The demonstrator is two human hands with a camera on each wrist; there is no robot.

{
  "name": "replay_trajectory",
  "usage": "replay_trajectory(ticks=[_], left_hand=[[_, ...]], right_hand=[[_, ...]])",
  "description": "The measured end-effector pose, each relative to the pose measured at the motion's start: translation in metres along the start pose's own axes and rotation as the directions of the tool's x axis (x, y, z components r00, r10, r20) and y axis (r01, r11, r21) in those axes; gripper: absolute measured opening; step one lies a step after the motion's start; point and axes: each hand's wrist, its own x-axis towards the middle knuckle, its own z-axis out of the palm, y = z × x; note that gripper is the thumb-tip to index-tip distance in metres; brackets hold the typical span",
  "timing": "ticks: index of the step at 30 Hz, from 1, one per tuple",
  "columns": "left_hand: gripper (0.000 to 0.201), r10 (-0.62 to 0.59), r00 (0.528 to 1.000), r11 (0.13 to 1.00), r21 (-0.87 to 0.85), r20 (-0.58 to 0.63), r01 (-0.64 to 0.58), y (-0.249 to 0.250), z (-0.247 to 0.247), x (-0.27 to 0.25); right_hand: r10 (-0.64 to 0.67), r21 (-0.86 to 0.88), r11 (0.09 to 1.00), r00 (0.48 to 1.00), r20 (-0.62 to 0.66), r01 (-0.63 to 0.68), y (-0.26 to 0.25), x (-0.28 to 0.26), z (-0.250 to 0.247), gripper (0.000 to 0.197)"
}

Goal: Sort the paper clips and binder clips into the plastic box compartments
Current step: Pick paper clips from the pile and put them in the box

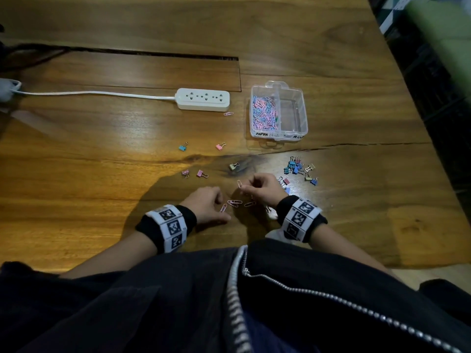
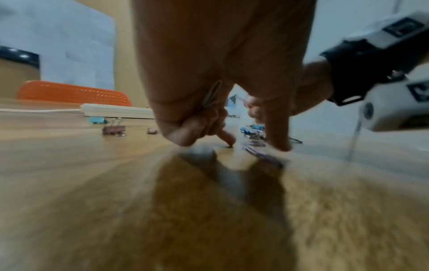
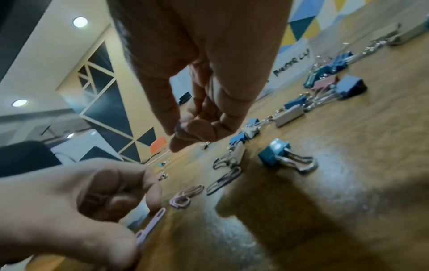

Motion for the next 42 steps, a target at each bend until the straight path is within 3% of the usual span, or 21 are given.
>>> replay_trajectory(ticks=[2, 5, 10, 12, 14, 15, 17, 19, 22, 24, 26, 28, 30, 32, 33, 36, 38, 40, 42], left_hand=[[0.029, 0.040, 0.998, 0.997, 0.073, -0.038, -0.037, 0.002, 0.004, 0.000], [0.018, 0.052, 0.999, 0.997, 0.052, -0.009, -0.051, 0.004, 0.006, 0.002], [0.018, 0.086, 0.996, 0.994, 0.065, 0.015, -0.087, 0.004, 0.005, 0.002], [0.015, 0.068, 0.997, 0.998, -0.005, -0.039, -0.069, 0.001, 0.003, 0.005], [0.021, -0.015, 0.997, 0.973, -0.232, -0.078, -0.003, -0.004, -0.001, 0.008], [0.025, -0.077, 0.995, 0.903, -0.427, -0.065, 0.042, -0.008, -0.004, 0.009], [0.028, -0.163, 0.986, 0.630, -0.771, -0.014, 0.094, -0.013, -0.009, 0.009], [0.026, -0.198, 0.980, 0.427, -0.900, 0.004, 0.090, -0.015, -0.013, 0.006], [0.029, -0.197, 0.979, 0.331, -0.936, 0.051, 0.115, -0.015, -0.014, 0.005], [0.030, -0.201, 0.977, 0.377, -0.916, 0.065, 0.138, -0.017, -0.011, 0.007], [0.023, -0.191, 0.981, 0.644, -0.759, -0.031, 0.101, -0.017, -0.009, 0.006], [0.014, -0.118, 0.988, 0.922, -0.380, -0.099, 0.072, -0.016, -0.007, 0.003], [0.017, -0.043, 0.996, 0.996, -0.078, -0.076, 0.037, -0.016, -0.005, 0.002], [0.013, -0.013, 0.999, 1.000, 0.017, -0.036, 0.014, -0.014, -0.008, 0.002], [0.011, -0.009, 1.000, 1.000, 0.022, -0.016, 0.009, -0.012, -0.008, 0.002], [0.013, -0.002, 0.999, 0.999, -0.037, 0.041, 0.003, -0.008, -0.007, 0.005], [0.019, -0.024, 0.998, 0.966, -0.255, 0.050, 0.036, -0.004, -0.006, 0.006], [0.022, -0.070, 0.993, 0.801, -0.588, 0.090, 0.110, -0.001, -0.008, 0.007], [0.021, -0.086, 0.982, 0.542, -0.819, 0.171, 0.190, 0.003, -0.012, 0.007]], right_hand=[[0.020, 0.130, 0.991, 1.000, 0.019, -0.023, 0.001, -0.003, -0.005, 0.027], [0.037, 0.239, 0.970, 0.999, 0.035, -0.044, 0.003, -0.004, -0.008, 0.029], [0.097, 0.368, 0.922, 0.992, 0.082, -0.121, 0.011, -0.005, -0.009, 0.032], [0.132, 0.416, 0.893, 0.984, 0.116, -0.169, 0.011, -0.004, -0.009, 0.032], [0.175, 0.473, 0.852, 0.974, 0.147, -0.224, 0.009, -0.004, -0.008, 0.028], [0.196, 0.504, 0.828, 0.969, 0.153, -0.247, 0.008, -0.005, -0.008, 0.026], [0.231, 0.563, 0.778, 0.960, 0.158, -0.280, 0.006, -0.007, -0.007, 0.024], [0.259, 0.575, 0.759, 0.952, 0.163, -0.305, 0.006, -0.008, -0.005, 0.030], [0.299, 0.543, 0.763, 0.936, 0.184, -0.350, 0.011, -0.005, -0.003, 0.038], [0.329, 0.540, 0.745, 0.920, 0.215, -0.392, 0.013, -0.005, -0.004, 0.041], [0.354, 0.470, 0.786, 0.916, 0.191, -0.402, 0.014, -0.005, -0.005, 0.039], [0.300, 0.215, 0.926, 0.950, 0.084, -0.311, 0.015, -0.007, -0.002, 0.029], [0.146, -0.180, 0.973, 0.989, 0.007, -0.143, 0.015, -0.010, 0.002, 0.018], [0.023, -0.541, 0.841, 1.000, 0.001, -0.019, 0.015, -0.013, 0.006, 0.012], [-0.009, -0.632, 0.775, 1.000, 0.018, 0.019, 0.016, -0.013, 0.007, 0.015], [-0.007, -0.704, 0.709, 0.998, 0.057, 0.045, 0.019, -0.013, 0.008, 0.015], [-0.001, -0.738, 0.672, 0.997, 0.078, 0.058, 0.020, -0.012, 0.009, 0.013], [0.001, -0.752, 0.655, 0.995, 0.105, 0.079, 0.020, -0.012, 0.010, 0.015], [-0.004, -0.708, 0.702, 0.995, 0.099, 0.074, 0.017, -0.014, 0.011, 0.007]])
